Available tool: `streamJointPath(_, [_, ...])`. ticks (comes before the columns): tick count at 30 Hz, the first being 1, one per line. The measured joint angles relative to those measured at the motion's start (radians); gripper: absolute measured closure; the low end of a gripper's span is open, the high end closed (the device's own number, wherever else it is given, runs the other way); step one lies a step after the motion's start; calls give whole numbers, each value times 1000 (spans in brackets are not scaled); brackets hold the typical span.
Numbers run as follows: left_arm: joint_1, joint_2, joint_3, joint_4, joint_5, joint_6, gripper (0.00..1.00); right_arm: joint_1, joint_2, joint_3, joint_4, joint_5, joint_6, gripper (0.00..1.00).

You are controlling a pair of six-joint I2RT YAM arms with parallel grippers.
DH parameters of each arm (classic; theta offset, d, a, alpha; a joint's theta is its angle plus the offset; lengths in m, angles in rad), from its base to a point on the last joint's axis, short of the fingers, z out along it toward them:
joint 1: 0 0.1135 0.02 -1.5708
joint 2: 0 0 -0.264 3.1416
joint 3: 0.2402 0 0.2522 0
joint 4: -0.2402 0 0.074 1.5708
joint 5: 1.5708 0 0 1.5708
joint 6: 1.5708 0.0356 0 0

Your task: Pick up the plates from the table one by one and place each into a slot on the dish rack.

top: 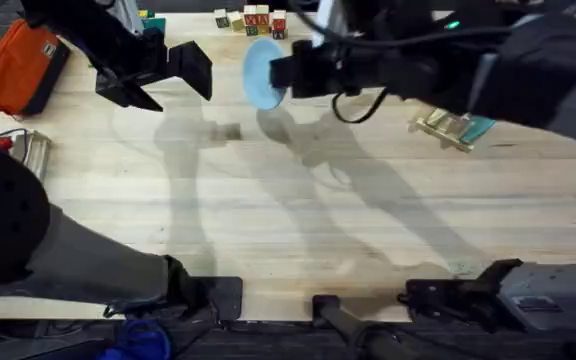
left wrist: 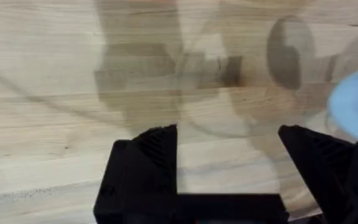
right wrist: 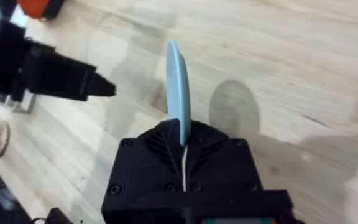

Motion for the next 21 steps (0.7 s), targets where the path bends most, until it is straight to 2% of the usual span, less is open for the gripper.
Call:
streamJointPath(10, [0, 0, 0, 0, -4, 0, 6, -92, -98, 0, -149, 88, -33, 972])
streamJointPath(21, [0, 0, 0, 0, -6, 0, 6, -111, -263, 55, -349, 386, -21, 972])
